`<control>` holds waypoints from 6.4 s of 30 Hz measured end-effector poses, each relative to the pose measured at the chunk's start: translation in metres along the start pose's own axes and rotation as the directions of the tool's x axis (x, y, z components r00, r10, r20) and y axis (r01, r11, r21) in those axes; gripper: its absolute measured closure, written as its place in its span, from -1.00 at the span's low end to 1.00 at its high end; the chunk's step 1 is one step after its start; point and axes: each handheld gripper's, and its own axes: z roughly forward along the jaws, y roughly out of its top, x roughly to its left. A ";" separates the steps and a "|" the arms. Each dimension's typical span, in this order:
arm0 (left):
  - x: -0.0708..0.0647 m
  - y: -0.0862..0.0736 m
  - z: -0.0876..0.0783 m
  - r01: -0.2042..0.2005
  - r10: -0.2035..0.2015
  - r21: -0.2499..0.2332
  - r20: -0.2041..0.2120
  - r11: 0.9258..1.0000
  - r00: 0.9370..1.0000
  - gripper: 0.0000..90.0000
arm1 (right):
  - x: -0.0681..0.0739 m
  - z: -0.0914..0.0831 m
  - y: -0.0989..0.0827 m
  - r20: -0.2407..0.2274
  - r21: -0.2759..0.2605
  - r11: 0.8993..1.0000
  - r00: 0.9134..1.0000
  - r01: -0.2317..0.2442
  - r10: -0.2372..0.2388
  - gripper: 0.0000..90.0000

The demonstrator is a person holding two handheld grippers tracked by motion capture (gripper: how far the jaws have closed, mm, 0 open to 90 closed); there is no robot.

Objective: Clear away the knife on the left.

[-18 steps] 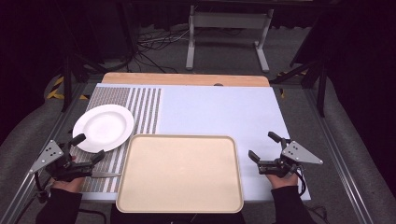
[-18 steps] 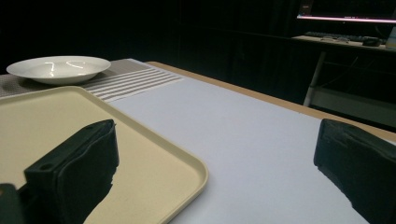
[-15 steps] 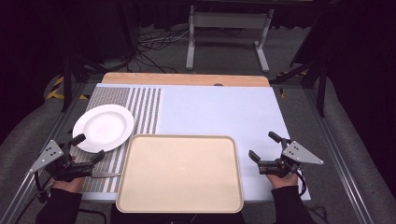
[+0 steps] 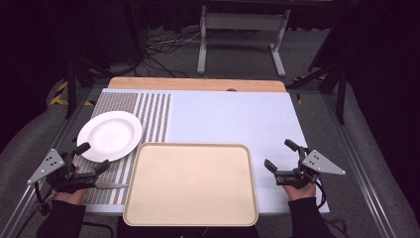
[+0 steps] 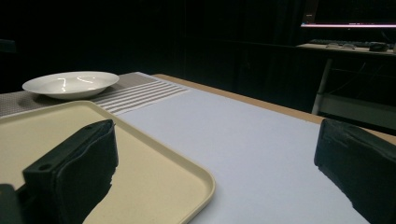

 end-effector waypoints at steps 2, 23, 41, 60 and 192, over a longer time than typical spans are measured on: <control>0.000 0.000 0.000 0.002 -0.002 0.003 0.002 1.000 1.000 -0.97 | 0.000 0.001 0.000 0.002 0.008 1.000 1.000 0.002 -0.002 -1.00; 0.011 0.032 -0.002 -0.079 0.070 0.172 0.059 0.982 0.996 -0.93 | -0.001 0.007 -0.002 -0.030 0.045 0.999 0.999 -0.010 0.012 -1.00; 0.025 0.056 -0.008 -0.237 0.172 0.478 0.177 0.846 0.969 -0.92 | -0.001 0.012 -0.002 -0.070 0.072 0.997 0.998 0.011 -0.006 -0.97; 0.033 0.056 -0.001 -0.331 0.210 0.694 0.257 0.639 0.943 -0.90 | -0.001 0.015 -0.004 -0.084 0.086 0.996 0.996 0.011 -0.004 -0.97; 0.037 0.073 0.024 -0.564 0.162 0.742 0.546 0.362 0.822 0.77 | -0.004 0.013 -0.006 -0.147 0.055 0.998 0.988 -0.041 0.049 -0.99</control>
